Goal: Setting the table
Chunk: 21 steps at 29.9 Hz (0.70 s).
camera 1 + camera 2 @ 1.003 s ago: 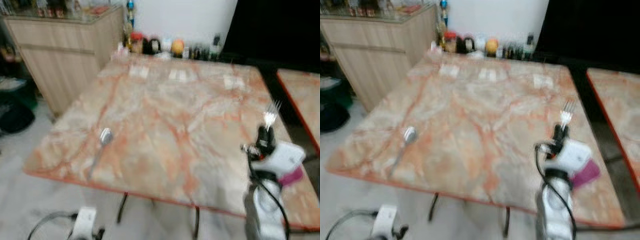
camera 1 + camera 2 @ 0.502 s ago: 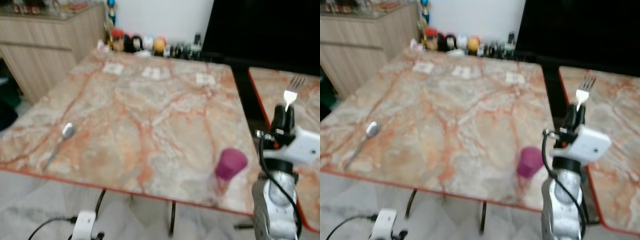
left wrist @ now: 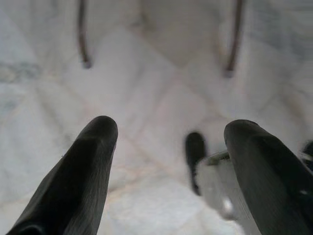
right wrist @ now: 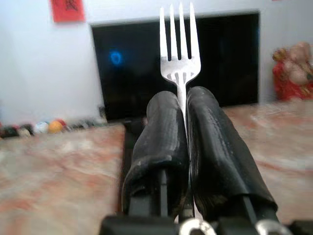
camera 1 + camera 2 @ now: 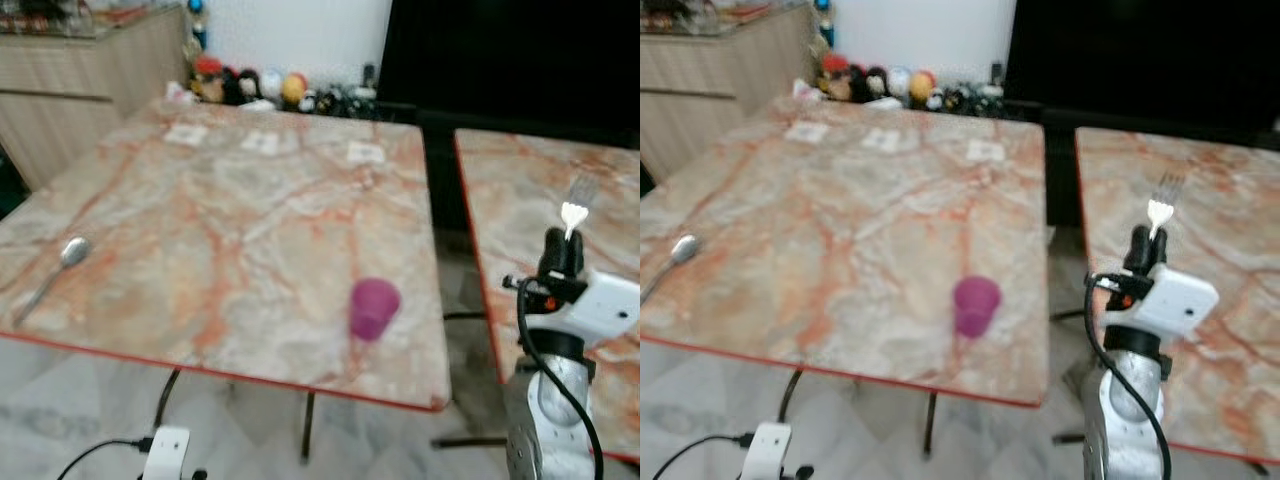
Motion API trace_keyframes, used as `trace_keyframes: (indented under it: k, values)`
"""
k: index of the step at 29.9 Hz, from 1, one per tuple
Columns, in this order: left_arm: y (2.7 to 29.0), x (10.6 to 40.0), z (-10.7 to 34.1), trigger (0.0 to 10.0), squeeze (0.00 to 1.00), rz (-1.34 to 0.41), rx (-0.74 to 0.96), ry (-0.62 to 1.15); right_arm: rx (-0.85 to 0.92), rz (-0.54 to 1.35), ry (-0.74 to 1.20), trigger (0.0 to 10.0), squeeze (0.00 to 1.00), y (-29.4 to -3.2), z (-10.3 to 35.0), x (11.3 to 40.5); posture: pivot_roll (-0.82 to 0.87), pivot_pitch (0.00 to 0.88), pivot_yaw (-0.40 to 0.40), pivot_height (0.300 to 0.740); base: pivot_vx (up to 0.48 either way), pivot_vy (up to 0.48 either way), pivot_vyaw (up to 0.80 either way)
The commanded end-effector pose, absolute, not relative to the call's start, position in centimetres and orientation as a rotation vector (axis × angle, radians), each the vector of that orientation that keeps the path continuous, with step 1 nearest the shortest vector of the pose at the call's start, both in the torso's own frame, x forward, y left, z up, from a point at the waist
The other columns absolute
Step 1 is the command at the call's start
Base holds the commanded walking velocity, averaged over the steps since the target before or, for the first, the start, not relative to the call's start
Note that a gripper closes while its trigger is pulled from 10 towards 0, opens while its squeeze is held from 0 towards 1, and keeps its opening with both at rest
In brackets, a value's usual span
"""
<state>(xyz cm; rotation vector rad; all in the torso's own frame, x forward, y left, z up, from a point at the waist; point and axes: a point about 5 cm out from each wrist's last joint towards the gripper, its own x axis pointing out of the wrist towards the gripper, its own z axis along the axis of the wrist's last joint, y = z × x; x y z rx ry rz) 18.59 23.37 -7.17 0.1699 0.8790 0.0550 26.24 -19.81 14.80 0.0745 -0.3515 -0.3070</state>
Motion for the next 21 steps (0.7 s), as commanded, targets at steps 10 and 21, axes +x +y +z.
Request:
trace_keyframes:
  k: [10,21]
  values:
    - [23.39,18.25,-7.37,10.0,0.0,0.037,0.188,0.902,0.082,-0.3,-0.336,10.0,0.0,-19.62,14.15,26.58,0.05,0.0,-0.023,0.74,0.0,-0.349,0.0]
    - [23.61,18.45,-7.22,10.0,0.0,0.031,0.201,0.904,0.088,-0.303,-0.355,10.0,0.0,-19.36,14.04,26.69,0.06,0.0,-0.005,0.74,0.0,-0.349,0.0]
